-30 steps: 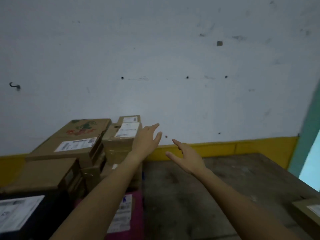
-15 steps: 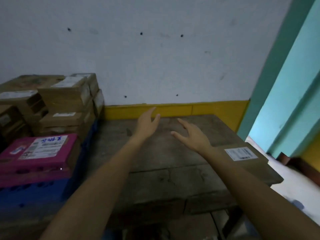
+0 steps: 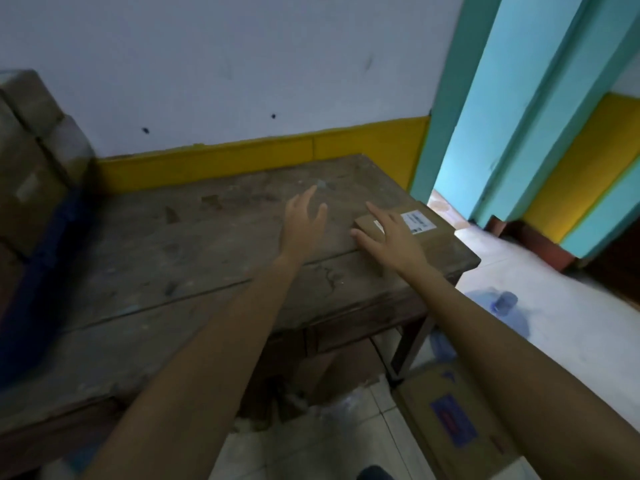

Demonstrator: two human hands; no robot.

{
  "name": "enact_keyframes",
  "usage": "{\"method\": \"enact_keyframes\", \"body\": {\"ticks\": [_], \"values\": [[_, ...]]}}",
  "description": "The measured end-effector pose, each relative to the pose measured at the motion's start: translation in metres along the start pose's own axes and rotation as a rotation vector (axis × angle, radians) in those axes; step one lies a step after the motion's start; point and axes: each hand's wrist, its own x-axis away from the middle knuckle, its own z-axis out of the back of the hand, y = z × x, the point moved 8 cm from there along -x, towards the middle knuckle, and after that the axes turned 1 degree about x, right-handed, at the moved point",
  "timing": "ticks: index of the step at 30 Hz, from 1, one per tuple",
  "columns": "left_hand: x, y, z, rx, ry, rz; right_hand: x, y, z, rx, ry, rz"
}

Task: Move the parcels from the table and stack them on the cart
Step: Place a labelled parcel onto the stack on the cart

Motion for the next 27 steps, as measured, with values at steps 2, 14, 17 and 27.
{"method": "enact_keyframes", "body": {"ticks": [2, 14, 17, 27], "values": [[-0.004, -0.005, -0.026, -0.001, -0.028, 0.036, -0.003, 0.026, 0.003, 0.022, -0.014, -0.04], [-0.053, -0.022, -0.142, 0.001, 0.032, 0.271, -0.098, 0.135, 0.04, 0.158, -0.111, 0.002], [-0.056, -0.026, -0.167, 0.043, 0.025, 0.332, -0.114, 0.163, 0.041, 0.184, -0.157, -0.008], [-0.047, -0.044, -0.226, -0.022, -0.094, 0.526, -0.118, 0.233, -0.001, 0.171, -0.388, -0.232]]}}
